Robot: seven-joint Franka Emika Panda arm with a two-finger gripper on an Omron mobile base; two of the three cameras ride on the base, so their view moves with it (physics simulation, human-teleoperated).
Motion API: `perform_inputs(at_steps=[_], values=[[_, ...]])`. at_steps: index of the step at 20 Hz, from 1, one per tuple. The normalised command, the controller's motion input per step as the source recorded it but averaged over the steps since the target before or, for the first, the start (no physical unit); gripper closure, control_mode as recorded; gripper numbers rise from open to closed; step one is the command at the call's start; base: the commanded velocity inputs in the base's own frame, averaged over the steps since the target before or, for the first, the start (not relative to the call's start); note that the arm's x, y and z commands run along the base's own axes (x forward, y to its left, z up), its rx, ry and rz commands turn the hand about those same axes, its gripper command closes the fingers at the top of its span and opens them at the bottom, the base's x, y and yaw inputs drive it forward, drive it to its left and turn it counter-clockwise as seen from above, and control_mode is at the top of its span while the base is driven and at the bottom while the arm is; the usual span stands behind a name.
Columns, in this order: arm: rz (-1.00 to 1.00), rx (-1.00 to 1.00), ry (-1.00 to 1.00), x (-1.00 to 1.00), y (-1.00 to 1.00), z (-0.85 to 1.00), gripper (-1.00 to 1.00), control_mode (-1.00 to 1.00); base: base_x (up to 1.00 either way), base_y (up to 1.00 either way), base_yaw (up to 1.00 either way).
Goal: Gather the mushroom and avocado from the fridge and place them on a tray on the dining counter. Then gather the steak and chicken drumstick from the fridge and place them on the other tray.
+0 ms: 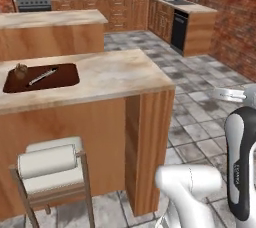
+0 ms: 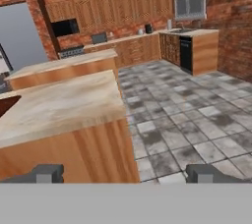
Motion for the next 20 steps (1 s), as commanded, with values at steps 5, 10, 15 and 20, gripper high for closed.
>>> perform_inputs(at_steps=[5,10,15,20], values=[[0.00,0.00,0.00,0.00,0.00,0.00,-1.00,1.00,0.19,-1.00,0.01],[0.00,0.00,0.00,0.00,0.00,0.00,-1.00,1.00,0.52,-1.00,0.03],[0.00,0.00,0.00,0.00,0.00,0.00,-1.00,1.00,0.94,-0.96,0.06],[0.00,0.00,0.00,0.00,0.00,0.00,-1.00,1.00,1.00,-0.57,0.21]])
